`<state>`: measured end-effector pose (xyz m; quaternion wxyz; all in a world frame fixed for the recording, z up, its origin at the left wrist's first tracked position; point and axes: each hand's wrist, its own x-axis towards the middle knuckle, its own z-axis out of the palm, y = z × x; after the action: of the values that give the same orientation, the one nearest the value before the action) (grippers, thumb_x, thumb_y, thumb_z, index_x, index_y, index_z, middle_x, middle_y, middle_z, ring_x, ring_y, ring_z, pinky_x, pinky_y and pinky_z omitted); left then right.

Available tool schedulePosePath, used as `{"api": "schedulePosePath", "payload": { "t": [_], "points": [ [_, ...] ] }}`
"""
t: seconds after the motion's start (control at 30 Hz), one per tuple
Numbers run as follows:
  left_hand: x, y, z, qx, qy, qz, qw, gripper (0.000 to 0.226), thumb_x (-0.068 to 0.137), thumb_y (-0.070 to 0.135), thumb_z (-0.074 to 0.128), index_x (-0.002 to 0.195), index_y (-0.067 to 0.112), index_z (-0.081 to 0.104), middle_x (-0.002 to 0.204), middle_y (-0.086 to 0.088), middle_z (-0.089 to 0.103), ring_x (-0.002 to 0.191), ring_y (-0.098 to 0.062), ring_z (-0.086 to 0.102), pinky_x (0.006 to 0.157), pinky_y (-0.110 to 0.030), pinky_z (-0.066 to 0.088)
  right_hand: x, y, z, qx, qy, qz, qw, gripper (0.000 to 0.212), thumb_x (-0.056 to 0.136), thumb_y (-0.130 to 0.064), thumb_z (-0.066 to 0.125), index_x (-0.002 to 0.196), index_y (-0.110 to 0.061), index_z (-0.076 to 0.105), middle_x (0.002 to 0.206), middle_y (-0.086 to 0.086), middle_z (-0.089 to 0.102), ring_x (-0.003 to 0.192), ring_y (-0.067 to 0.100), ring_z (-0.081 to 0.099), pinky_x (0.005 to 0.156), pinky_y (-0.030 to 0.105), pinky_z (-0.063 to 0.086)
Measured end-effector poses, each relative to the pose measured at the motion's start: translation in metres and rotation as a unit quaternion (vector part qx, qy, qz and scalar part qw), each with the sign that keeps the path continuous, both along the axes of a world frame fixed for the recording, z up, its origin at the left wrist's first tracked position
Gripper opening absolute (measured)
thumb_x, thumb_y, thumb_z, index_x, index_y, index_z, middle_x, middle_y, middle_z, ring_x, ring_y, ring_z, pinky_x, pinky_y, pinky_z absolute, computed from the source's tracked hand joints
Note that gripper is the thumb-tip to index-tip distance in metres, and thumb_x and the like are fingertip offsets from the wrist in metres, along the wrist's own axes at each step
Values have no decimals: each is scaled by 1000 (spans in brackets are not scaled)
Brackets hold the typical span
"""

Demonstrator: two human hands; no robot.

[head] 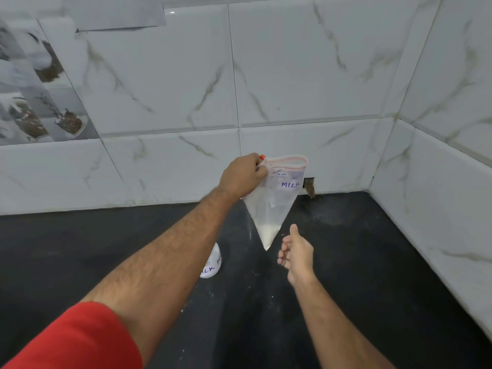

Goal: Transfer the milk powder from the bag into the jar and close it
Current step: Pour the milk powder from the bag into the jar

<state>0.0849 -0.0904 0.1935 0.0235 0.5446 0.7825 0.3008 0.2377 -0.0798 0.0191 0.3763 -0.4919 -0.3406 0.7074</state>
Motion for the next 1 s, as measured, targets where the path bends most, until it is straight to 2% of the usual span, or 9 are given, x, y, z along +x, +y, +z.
{"api": "schedulePosePath", "payload": {
  "t": [0.07, 0.2, 0.33, 0.43, 0.57, 0.63, 0.73, 0.83, 1.0],
  "points": [
    [5, 5, 6, 3, -9, -5, 1000, 16, 90, 19, 50, 75, 15, 45, 78, 0, 54, 76, -23, 51, 62, -30, 34, -10, -12, -3, -40, 43, 53, 997, 56, 95, -59, 51, 89, -5, 62, 68, 6, 60, 58, 19, 59, 53, 32, 48],
    [15, 11, 18, 5, -57, -19, 998, 26, 90, 20, 51, 66, 20, 40, 76, 0, 55, 74, -21, 50, 58, -30, 34, -35, -14, 0, -149, 184, 122, 964, 98, 82, -85, 32, 121, 0, 58, 115, 23, 68, 100, 35, 70, 77, 44, 58],
    [13, 5, 25, 20, -161, -24, 986, 31, 91, 20, 52, 64, 16, 38, 68, -1, 45, 63, -17, 41, 58, -29, 33, -59, -13, 5, -223, 361, 43, 905, 111, 67, -95, 38, 143, -15, 36, 130, 35, 56, 113, 50, 63, 94, 58, 53],
    [-2, -10, 24, 16, -257, -12, 966, 27, 88, 22, 56, 66, 15, 42, 67, -1, 42, 60, -16, 39, 53, -27, 30, -69, -9, 8, -207, 446, 8, 871, 117, 67, -96, 40, 140, -5, 47, 132, 35, 56, 117, 51, 61, 101, 60, 49],
    [-34, -44, 17, 1, -299, -5, 954, 37, 73, 38, 63, 88, 5, 64, 83, -7, 64, 73, -21, 62, 66, -33, 49, -77, 0, 18, -156, 454, -43, 876, 74, 93, -71, 39, 134, -14, 61, 128, 22, 66, 117, 41, 64, 94, 53, 54],
    [-52, -62, 8, 12, -304, -6, 952, 34, 73, 41, 67, 93, 13, 67, 93, -6, 73, 83, -21, 72, 76, -37, 56, -79, 7, 24, -133, 424, -58, 894, 60, 100, -59, 37, 133, -16, 61, 128, 18, 68, 116, 39, 65, 89, 51, 56],
    [-78, -88, -12, 37, -301, -8, 953, 29, 77, 43, 73, 93, 21, 63, 96, -3, 73, 84, -15, 71, 78, -34, 56, -82, 10, 33, -98, 376, -57, 920, 50, 101, -49, 44, 132, -15, 62, 127, 17, 69, 116, 38, 65, 89, 53, 57],
    [-100, -107, -39, 48, -320, 12, 946, 53, 73, 53, 76, 109, 16, 62, 105, -1, 73, 94, -15, 71, 84, -33, 55, -83, 11, 43, -64, 328, -49, 941, 45, 100, -43, 49, 133, -15, 62, 127, 14, 69, 118, 35, 65, 93, 51, 56],
    [-115, -131, -68, 38, -384, -27, 922, 38, 89, 40, 69, 117, 15, 63, 111, 0, 74, 103, -14, 71, 91, -31, 56, -81, 7, 50, -20, 262, -35, 964, 27, 100, -33, 51, 116, -19, 67, 110, 5, 75, 106, 27, 70, 76, 40, 59]
  ]
}}
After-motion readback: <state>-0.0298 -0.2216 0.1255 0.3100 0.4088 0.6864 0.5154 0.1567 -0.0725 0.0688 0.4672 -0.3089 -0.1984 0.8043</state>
